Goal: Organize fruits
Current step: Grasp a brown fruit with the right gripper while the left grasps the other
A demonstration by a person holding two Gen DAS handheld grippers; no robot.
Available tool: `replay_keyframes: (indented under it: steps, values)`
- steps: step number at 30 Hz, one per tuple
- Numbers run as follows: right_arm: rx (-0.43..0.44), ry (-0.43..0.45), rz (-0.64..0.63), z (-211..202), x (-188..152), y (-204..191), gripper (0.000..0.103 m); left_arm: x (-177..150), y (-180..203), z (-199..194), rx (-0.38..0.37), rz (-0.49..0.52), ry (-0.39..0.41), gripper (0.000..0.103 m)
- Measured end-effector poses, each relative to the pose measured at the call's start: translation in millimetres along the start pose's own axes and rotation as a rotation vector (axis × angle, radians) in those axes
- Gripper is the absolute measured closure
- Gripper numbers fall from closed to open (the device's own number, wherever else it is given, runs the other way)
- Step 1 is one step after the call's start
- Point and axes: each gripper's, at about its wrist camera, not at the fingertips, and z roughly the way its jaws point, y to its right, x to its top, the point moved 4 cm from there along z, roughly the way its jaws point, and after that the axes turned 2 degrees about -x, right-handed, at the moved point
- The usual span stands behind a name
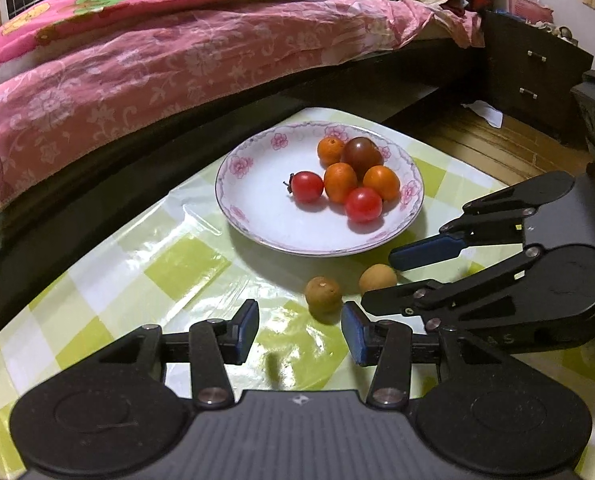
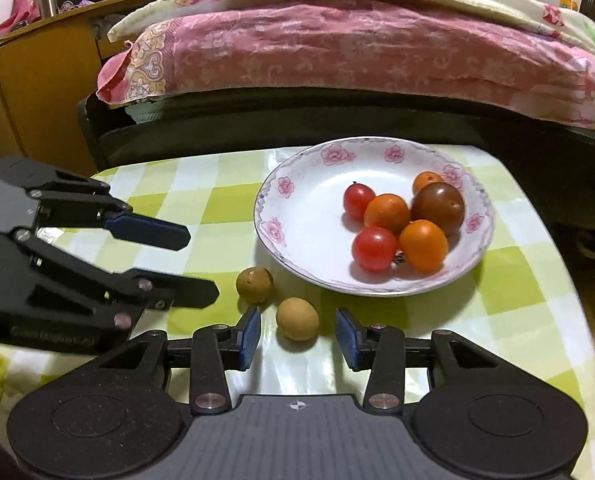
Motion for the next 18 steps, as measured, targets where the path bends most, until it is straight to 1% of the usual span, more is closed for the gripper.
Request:
replay_keyframes:
  steps: [2, 4, 5, 6, 9, 15, 18]
  values:
    - [-0.005, -0.008, -0.008, 4.3, -0.5, -1.4, 0.068, 0.0, -1.2, 3.1, -0.002, -0.005, -0.005, 0.05]
    - [-0.006, -0.014, -0.012, 5.7, -1.4, -1.3, 0.073, 0.6, -0.6, 5.7, -0.002, -0.002, -0.007, 0.05]
    - [-0.012, -0.017, -0.018, 5.9, -1.7, -1.1, 0.078, 1.2, 0.3, 6.6, -0.004, 0.0, -0.007, 0.05]
    - [-0.019, -0.021, -0.026, 5.9, -1.9, -1.0, 0.081, 1.5, 1.3, 7.3, -0.006, 0.001, -0.007, 0.05]
    - [-0.027, -0.029, -0.036, 2.1, -2.3, 1.2, 0.081, 3.1, 4.6, 12.0, -0.012, 0.003, -0.013, 0.05]
    - [-0.052, -0.033, -0.015, -9.0, -3.4, 11.8, 0.081, 6.4, 8.5, 28.0, -0.016, -0.014, -0.026, 0.05]
    - [-0.061, -0.034, -0.016, -10.7, -4.5, 13.9, 0.081, 5.5, 10.3, 36.2, -0.008, -0.017, -0.038, 0.051]
